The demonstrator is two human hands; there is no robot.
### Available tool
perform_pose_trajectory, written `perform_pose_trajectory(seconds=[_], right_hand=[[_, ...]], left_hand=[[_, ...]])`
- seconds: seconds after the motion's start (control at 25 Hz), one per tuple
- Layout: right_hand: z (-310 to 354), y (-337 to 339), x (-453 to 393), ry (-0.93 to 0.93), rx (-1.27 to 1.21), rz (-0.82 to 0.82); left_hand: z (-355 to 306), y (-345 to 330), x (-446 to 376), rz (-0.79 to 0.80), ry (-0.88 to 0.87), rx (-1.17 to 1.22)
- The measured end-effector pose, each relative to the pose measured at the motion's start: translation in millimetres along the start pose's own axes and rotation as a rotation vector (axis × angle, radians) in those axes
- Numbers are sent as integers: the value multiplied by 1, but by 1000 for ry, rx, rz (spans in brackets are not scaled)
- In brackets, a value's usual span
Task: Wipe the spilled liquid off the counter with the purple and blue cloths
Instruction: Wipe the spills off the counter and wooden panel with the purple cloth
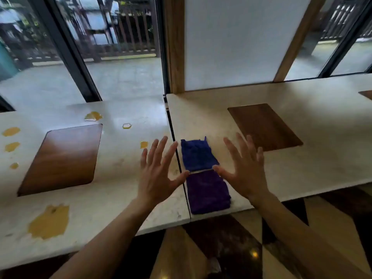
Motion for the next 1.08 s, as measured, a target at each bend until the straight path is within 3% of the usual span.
perform_pose_trajectory(seconds=[0.28,0.48,0.64,0.8,1.08], right_hand=[[-29,-87,20,60,-1,255],[-35,-141,10,134,-108,412],[-39,-178,-4,56,-99,570],[-33,-195,-4,35,-55,613],[-25,-205,-13,-210,-328,720]], left_hand=[[20,-89,49,264,331,-124],[39,-130,60,290,599,-92],[55,-164,47,364,719,-121],[58,-182,41,326,731,-98],[52,-188,34,214,853,185]])
Point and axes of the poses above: each hand's wrist, its own x-axis away from the middle knuckle, its own y-axis out of the back of the hand, z = x × y, the point moved 3 cm from there along -x, towards the middle knuckle, and after that the axes turned 13 degrees about x, right-handed, at the moved point
